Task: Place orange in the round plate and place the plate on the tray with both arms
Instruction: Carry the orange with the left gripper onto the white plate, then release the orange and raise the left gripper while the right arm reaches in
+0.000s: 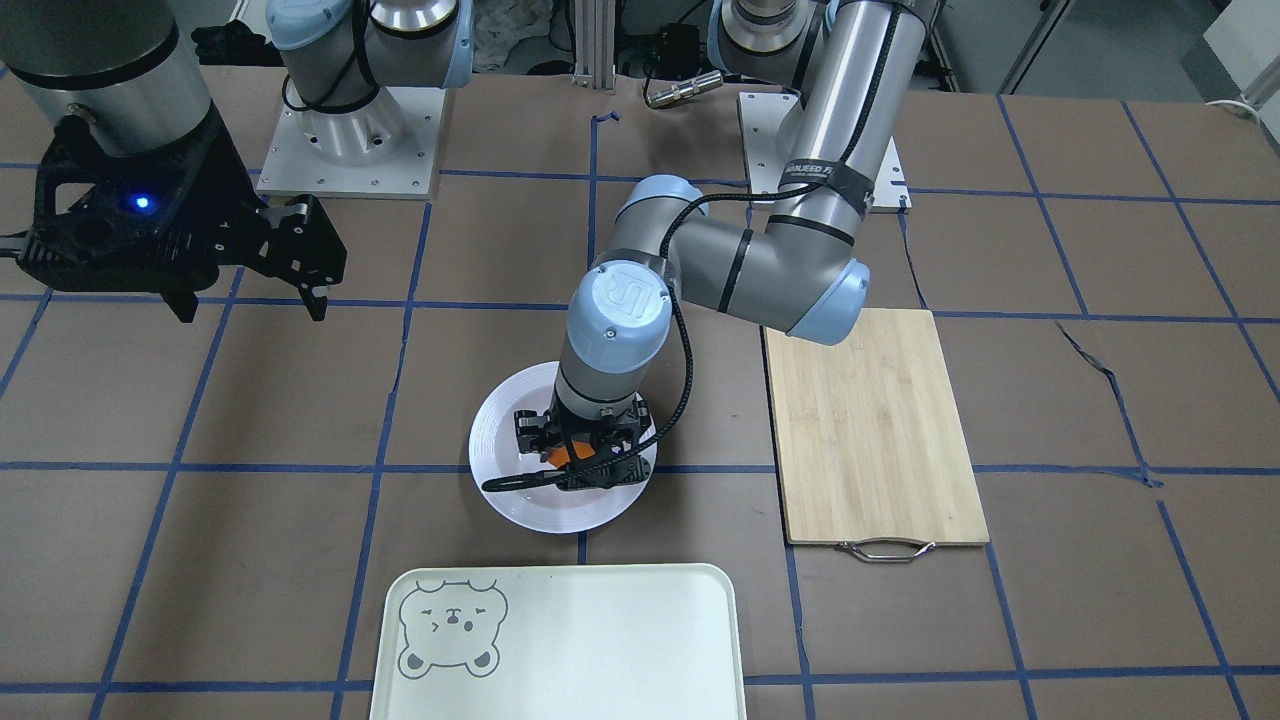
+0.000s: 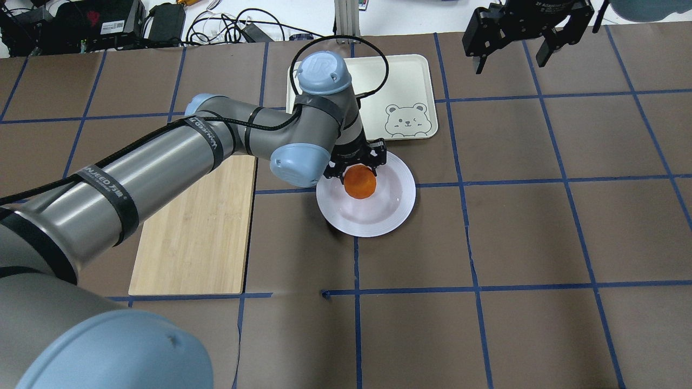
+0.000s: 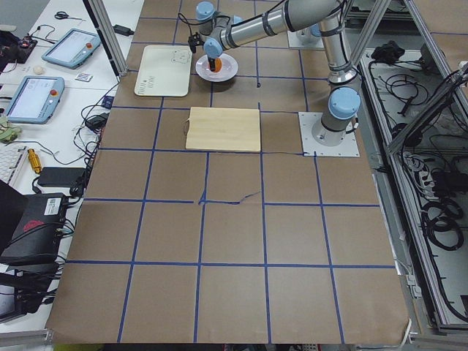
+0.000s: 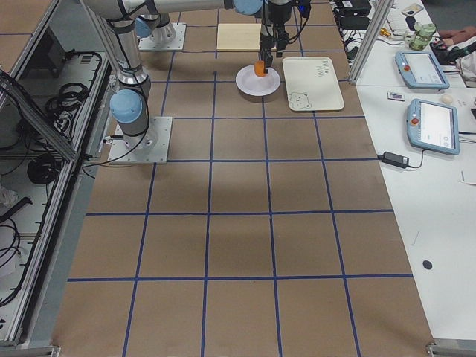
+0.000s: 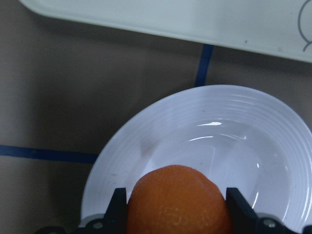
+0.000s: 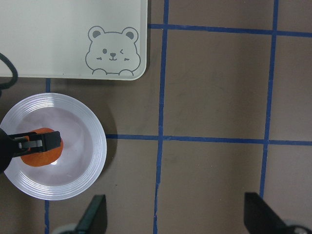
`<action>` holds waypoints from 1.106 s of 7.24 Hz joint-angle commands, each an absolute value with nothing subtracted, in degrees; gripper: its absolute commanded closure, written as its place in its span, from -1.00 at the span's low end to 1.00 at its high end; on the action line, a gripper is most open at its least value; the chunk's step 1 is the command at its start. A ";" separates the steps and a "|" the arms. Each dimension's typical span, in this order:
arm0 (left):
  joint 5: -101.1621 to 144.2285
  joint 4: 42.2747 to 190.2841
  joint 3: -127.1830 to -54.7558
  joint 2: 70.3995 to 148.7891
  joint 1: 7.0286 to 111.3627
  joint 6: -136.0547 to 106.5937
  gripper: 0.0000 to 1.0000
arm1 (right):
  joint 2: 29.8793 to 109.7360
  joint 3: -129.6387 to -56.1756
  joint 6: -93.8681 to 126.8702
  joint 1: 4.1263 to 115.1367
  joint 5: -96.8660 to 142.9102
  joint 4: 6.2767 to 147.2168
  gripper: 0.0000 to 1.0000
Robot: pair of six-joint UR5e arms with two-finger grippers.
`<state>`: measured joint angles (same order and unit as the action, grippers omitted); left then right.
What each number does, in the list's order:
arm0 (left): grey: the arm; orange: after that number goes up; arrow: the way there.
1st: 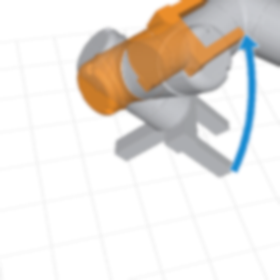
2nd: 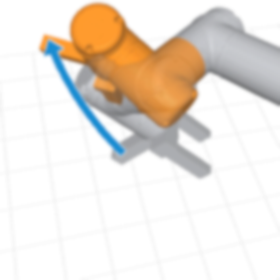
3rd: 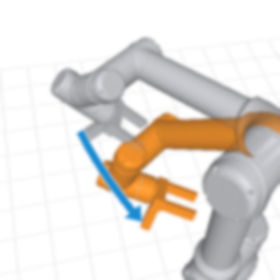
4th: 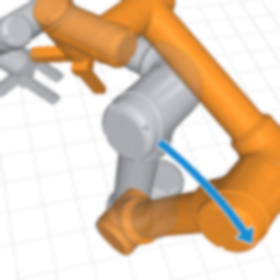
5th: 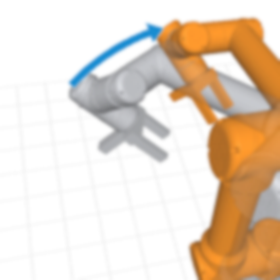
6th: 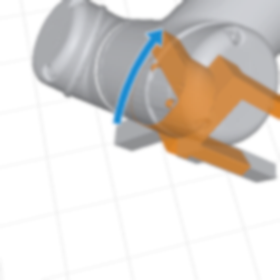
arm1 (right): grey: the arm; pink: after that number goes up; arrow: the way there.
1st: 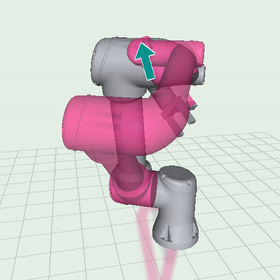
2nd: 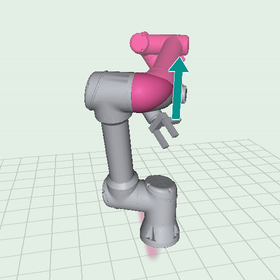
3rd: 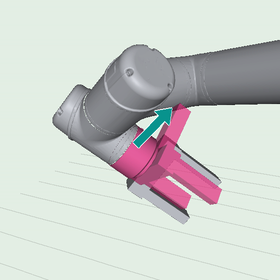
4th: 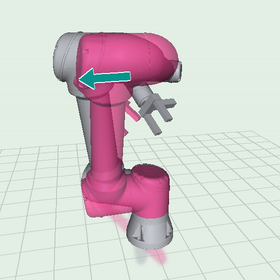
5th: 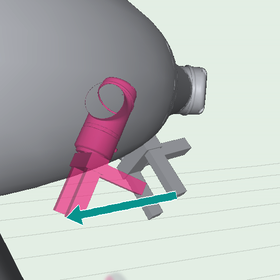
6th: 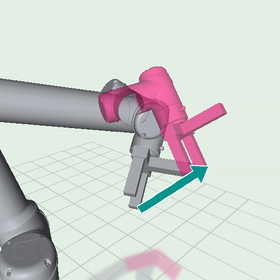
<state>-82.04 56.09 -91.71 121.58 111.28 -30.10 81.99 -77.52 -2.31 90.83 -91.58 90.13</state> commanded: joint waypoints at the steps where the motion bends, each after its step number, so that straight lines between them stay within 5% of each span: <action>1: -84.45 55.55 -91.93 122.43 112.94 -29.89 0.11 | 81.91 -77.52 -2.37 90.79 -91.58 90.18 -1.00; 2: -84.64 55.46 -91.50 122.34 112.85 -29.80 -0.99 | 81.91 -77.52 -2.29 90.79 -91.58 90.18 -1.00; 5: -84.73 59.55 -88.61 119.55 108.84 -20.98 -1.00 | 80.87 -77.87 -2.63 90.44 -81.02 92.61 -1.00; 8: -87.17 73.51 -88.50 109.98 100.05 -6.91 -1.00 | 80.86 -87.76 -2.37 86.41 -78.58 100.25 -1.00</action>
